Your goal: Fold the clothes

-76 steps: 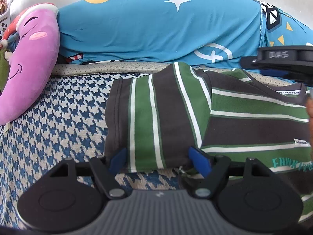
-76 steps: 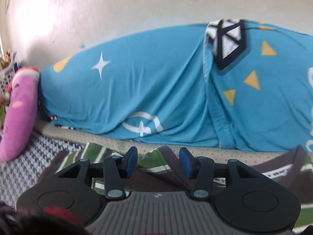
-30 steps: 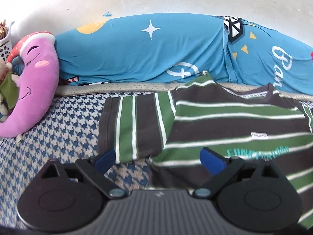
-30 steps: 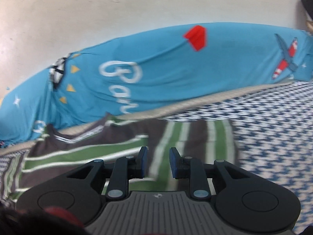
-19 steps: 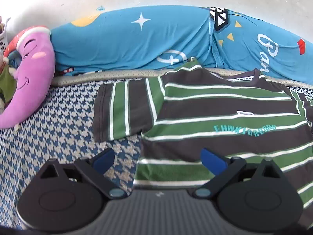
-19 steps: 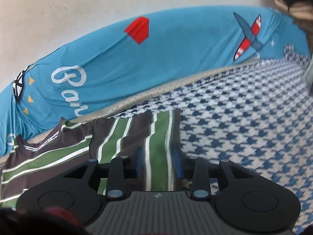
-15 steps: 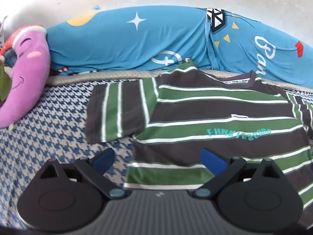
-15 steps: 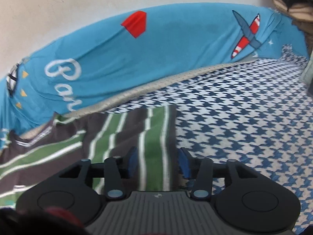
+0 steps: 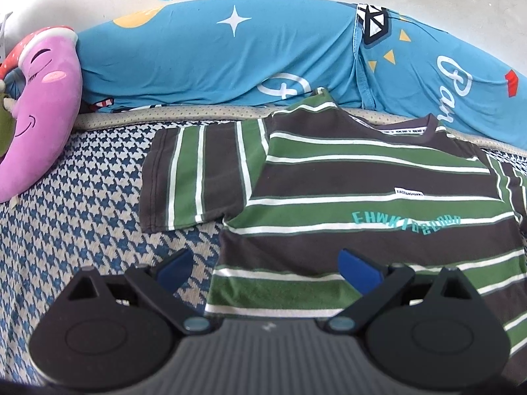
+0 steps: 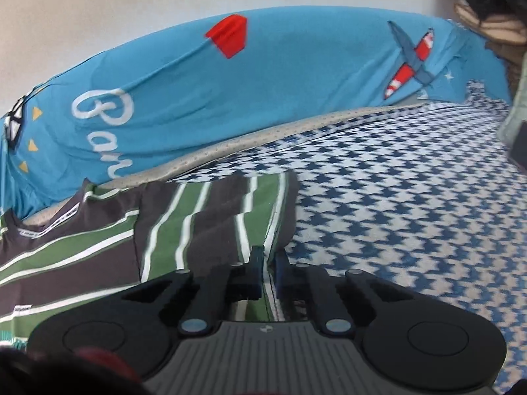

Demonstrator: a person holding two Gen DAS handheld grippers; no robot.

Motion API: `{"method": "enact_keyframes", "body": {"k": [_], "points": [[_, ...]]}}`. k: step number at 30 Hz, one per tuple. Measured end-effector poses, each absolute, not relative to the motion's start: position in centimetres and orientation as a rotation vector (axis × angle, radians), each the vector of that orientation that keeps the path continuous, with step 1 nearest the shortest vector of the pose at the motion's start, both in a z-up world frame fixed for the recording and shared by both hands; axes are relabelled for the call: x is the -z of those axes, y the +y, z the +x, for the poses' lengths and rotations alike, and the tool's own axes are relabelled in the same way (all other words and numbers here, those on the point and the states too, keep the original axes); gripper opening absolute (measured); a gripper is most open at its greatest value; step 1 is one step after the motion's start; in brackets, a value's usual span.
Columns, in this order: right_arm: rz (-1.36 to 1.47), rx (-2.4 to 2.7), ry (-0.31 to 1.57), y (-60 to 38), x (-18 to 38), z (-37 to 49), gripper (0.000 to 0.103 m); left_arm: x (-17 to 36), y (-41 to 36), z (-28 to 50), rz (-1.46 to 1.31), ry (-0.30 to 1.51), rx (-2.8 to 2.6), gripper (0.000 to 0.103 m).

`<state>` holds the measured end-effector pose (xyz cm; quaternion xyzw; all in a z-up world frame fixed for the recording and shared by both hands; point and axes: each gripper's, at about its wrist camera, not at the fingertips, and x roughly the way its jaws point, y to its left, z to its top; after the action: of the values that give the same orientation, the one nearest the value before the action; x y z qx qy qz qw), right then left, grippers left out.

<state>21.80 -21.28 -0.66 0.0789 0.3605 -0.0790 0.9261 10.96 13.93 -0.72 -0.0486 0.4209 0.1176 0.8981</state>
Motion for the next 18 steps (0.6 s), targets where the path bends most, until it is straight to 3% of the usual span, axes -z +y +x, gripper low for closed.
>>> {"method": "enact_keyframes", "body": {"k": [5,10,18], "points": [[0.147,0.223,0.723,-21.8,0.3,21.9,0.010,1.2,14.3,10.9,-0.093,0.898,-0.245,0.099],[0.226,0.238,0.716,-22.9,-0.8,21.3,0.023,1.2,14.0,10.4,-0.058,0.900,-0.223,0.099],[0.242,0.086,0.798,-21.9,-1.7,18.3,0.025,1.1,13.6,9.6,-0.016,0.870,-0.204,0.099]]}}
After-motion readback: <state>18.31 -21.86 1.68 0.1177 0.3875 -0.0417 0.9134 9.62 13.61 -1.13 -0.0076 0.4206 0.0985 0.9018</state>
